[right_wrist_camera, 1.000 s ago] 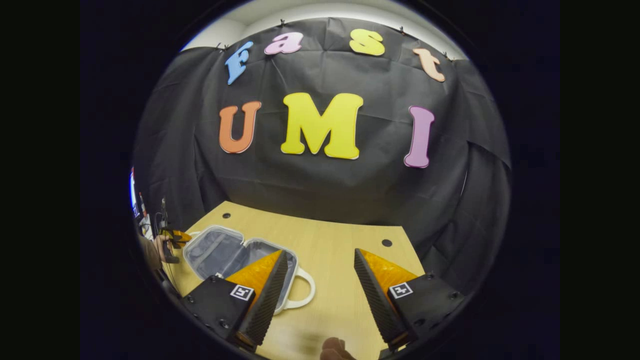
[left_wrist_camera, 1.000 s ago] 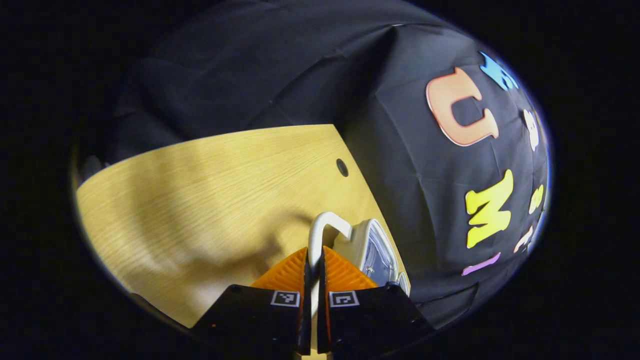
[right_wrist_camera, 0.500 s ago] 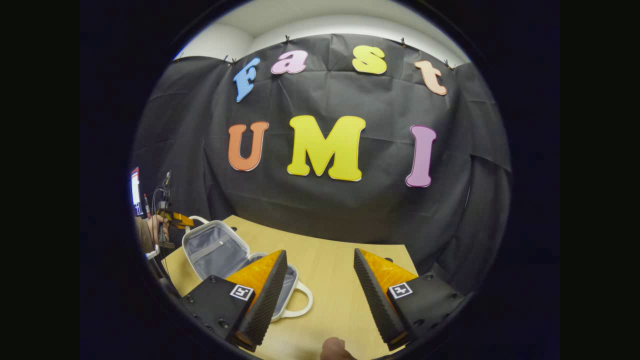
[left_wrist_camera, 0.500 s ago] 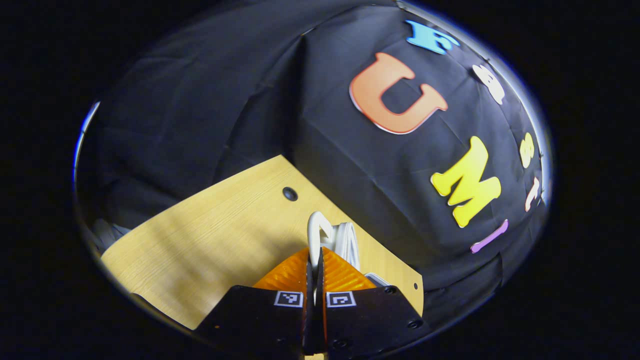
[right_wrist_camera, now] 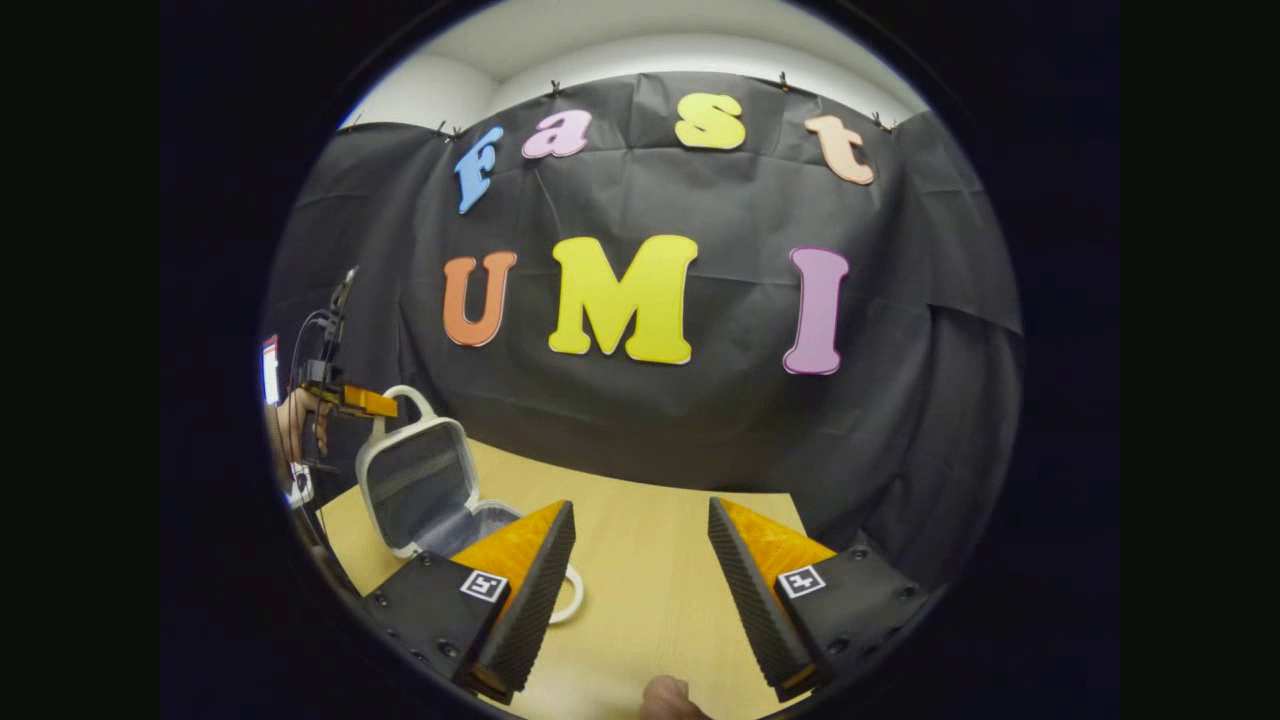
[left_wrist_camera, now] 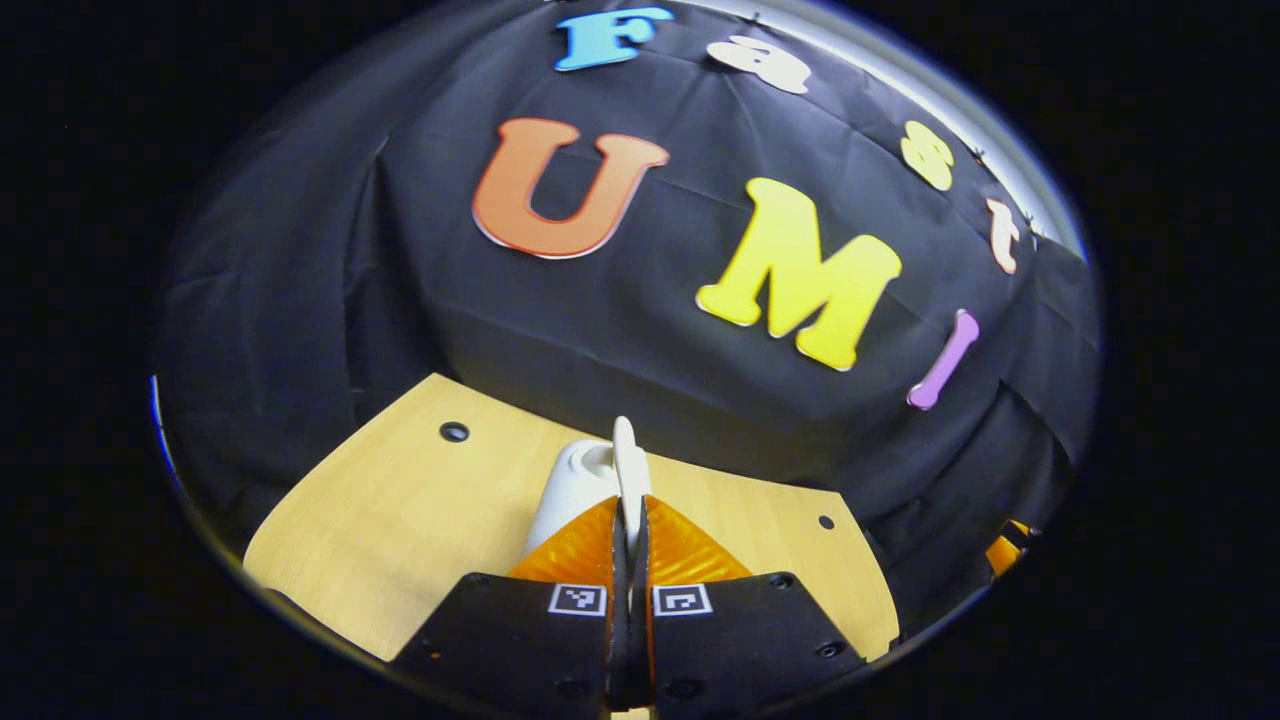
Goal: First open the suitcase, pack the skin care products into it, and then close the suitcase.
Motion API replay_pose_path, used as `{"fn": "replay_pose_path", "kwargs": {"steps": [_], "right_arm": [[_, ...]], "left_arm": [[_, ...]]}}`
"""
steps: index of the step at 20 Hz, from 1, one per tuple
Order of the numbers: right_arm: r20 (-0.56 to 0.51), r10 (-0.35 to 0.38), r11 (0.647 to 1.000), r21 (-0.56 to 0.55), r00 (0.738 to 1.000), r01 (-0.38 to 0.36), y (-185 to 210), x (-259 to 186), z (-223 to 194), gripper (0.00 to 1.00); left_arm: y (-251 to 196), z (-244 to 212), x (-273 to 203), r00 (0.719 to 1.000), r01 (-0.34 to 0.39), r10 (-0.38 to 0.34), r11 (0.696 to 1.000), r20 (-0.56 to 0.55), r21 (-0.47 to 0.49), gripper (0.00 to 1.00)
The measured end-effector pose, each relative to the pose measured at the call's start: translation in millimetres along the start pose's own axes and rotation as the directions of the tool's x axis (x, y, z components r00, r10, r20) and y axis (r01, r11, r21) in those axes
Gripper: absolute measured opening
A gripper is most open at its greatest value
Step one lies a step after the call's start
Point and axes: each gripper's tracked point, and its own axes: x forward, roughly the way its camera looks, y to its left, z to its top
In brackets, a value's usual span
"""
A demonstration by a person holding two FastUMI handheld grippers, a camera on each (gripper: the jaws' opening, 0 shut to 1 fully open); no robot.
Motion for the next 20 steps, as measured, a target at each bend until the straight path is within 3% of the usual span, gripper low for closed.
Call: {"fn": "replay_pose_path", "kwargs": {"steps": [5,10,20], "right_arm": [[-0.012,0.028,1.000,-0.011,1.000,-0.028,-17,-1,-7,0.79],[-0.031,0.030,0.999,-0.012,0.999,-0.030,-43,-1,-15,0.79],[-0.110,-0.019,1.000,0.009,0.994,0.021,-98,-11,-59,0.79]], "left_arm": [[-73,-40,15,0.998,0.023,-0.019,0.998,-0.057,0.066,0.03],[-134,-113,42,0.981,0.061,-0.036,0.990,-0.190,0.128,0.03],[-169,-232,83,0.925,0.048,0.051,0.967,-0.375,0.249,0.03]]}}
